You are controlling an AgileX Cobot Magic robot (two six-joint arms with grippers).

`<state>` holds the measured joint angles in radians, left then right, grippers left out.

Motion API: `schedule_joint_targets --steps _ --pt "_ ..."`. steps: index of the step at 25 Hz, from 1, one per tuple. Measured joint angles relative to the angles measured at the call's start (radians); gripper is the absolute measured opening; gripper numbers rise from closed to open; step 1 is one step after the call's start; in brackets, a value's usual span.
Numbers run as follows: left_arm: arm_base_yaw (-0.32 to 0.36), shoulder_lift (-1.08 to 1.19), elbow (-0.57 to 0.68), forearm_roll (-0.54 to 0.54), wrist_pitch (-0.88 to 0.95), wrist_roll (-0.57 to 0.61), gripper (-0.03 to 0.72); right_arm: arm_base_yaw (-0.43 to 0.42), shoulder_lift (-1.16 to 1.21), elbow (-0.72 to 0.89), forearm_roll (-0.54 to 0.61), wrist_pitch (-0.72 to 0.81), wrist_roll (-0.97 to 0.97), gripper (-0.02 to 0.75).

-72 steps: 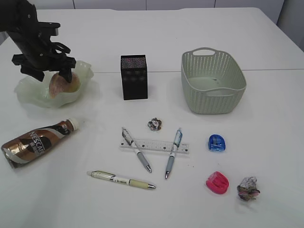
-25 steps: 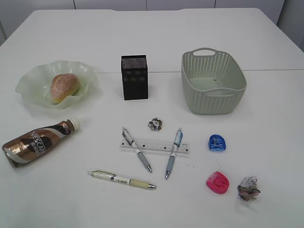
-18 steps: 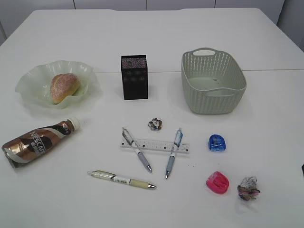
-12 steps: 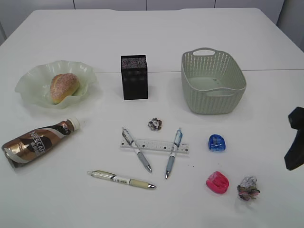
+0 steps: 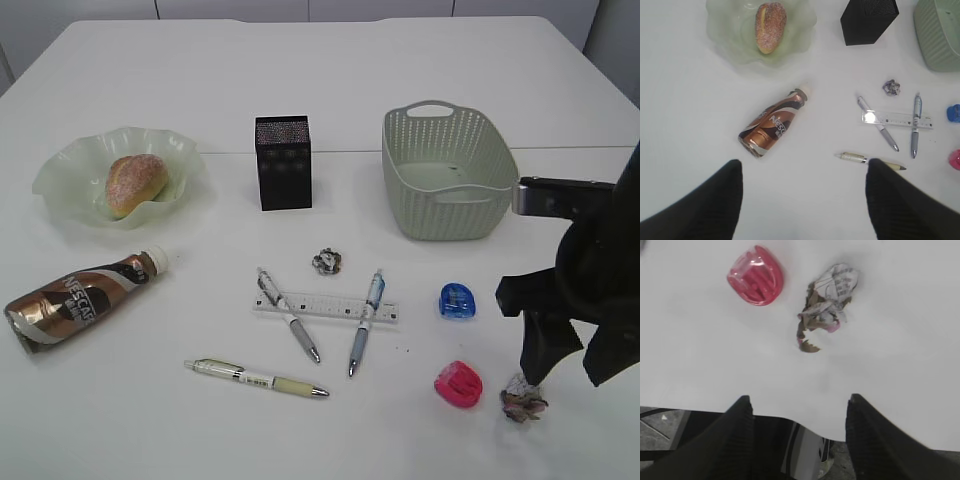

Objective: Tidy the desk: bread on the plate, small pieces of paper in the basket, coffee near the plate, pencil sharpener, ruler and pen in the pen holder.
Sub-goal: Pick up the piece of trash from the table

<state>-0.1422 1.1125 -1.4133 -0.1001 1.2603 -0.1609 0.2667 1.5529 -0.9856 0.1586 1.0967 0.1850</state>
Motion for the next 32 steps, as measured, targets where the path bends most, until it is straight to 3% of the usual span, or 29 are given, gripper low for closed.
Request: schedule_joint_targets --steps 12,32 --pt "0.000 0.000 0.000 -0.026 0.000 0.000 0.559 0.000 0.142 -0.002 0.006 -0.158 0.023 0.428" --pt "0.000 0.000 0.000 -0.026 0.000 0.000 0.559 0.000 0.294 -0.002 -0.040 -0.186 0.023 0.428"
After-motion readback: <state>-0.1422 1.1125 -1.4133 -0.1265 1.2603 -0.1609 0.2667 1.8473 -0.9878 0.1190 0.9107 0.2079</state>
